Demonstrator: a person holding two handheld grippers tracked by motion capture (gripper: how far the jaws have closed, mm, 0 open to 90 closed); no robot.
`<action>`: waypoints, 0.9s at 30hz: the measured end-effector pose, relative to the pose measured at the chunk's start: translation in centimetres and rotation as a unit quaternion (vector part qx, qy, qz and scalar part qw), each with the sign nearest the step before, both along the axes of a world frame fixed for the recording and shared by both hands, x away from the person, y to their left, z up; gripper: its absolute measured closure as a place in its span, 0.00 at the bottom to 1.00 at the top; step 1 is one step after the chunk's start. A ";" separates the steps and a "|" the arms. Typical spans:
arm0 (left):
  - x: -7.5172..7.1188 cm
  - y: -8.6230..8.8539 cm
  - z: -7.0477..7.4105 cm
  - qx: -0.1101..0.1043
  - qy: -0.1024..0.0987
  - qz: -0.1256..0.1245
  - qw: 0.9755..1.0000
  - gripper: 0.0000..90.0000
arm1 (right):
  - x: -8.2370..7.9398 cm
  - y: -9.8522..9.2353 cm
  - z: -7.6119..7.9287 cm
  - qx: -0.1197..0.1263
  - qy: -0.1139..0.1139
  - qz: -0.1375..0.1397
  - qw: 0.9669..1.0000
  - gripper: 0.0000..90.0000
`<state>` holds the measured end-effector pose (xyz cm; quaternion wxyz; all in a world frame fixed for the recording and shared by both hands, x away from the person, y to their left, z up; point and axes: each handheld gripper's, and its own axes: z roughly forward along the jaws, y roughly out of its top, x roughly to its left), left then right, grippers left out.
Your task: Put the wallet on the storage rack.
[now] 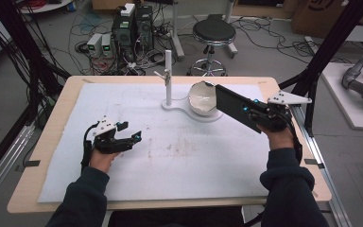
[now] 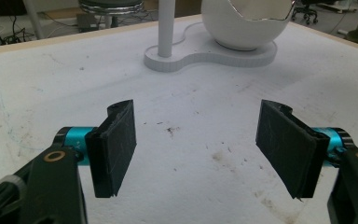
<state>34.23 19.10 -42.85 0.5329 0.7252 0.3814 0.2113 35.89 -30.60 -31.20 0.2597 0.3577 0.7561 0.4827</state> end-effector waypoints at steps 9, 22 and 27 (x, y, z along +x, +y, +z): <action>0.0 0.1 0.0 -0.002 -0.002 0.001 1.000 0.32 | 3.5 2.6 2.2 -0.049 -0.001 0.016 0.999 0.80; 0.1 0.2 0.0 -0.005 -0.001 0.002 1.000 0.32 | 6.9 5.4 2.2 -0.128 0.027 0.030 0.991 0.80; 0.1 0.3 0.0 -0.009 -0.003 0.003 1.000 0.32 | 7.9 6.4 2.2 -0.144 0.033 0.035 0.988 0.80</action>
